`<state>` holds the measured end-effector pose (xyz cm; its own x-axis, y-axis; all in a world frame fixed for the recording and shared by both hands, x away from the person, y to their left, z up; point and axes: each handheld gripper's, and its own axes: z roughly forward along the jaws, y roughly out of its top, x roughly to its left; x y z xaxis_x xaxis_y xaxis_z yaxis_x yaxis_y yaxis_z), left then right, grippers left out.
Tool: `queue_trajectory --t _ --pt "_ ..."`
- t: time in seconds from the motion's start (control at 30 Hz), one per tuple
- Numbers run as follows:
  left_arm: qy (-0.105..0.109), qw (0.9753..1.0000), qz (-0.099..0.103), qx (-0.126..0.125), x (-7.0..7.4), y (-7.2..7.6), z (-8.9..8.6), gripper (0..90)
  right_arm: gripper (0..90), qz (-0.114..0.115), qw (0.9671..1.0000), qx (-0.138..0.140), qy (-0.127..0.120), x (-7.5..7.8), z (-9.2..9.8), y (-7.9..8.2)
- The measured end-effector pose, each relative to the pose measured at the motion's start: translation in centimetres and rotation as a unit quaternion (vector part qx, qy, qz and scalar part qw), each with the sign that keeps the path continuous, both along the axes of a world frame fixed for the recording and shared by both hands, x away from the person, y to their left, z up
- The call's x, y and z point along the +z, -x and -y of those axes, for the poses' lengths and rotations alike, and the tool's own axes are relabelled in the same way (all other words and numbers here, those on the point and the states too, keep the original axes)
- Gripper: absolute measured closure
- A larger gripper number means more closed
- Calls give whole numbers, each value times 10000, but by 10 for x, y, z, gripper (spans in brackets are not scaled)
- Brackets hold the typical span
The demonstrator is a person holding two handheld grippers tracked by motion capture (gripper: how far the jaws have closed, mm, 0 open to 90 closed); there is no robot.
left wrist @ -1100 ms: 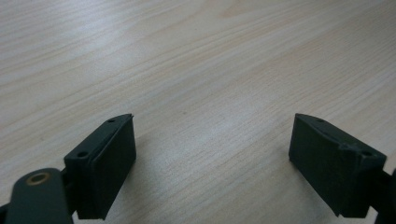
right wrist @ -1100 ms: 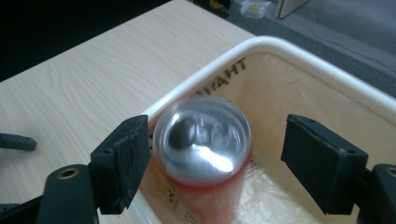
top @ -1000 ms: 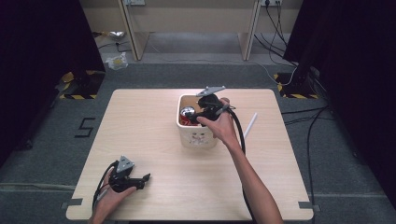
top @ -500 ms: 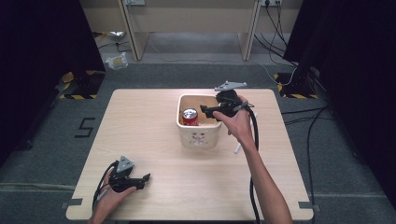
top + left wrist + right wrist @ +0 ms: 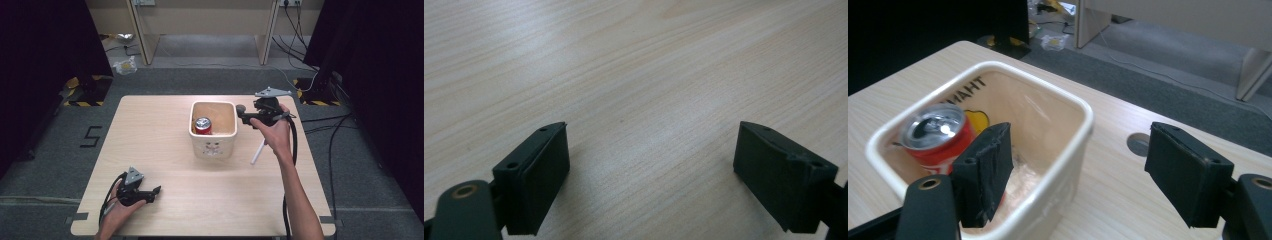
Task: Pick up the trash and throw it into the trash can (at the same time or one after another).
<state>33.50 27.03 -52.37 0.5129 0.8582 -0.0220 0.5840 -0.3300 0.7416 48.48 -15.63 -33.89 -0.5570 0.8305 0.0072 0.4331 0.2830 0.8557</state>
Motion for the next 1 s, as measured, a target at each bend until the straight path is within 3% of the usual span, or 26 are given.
queue_trajectory --t 0.27,0.33,0.5,0.73,1.0 --pt "0 10000 1 0 0 0 0 139 292 -82 9993 -337 171 -15 22 0" --pt "-3 10000 -5 -3 0 0 0 139 299 -148 9986 -415 300 -22 27 -1" --pt "0 10000 -7 1 0 0 0 139 320 -430 9963 -658 348 -50 42 -7" --pt "3 10000 -3 4 0 0 0 139 328 -682 9922 -868 576 -76 51 -12" --pt "4 10000 -3 4 0 0 0 139 338 -819 9902 -976 579 -93 54 -14"
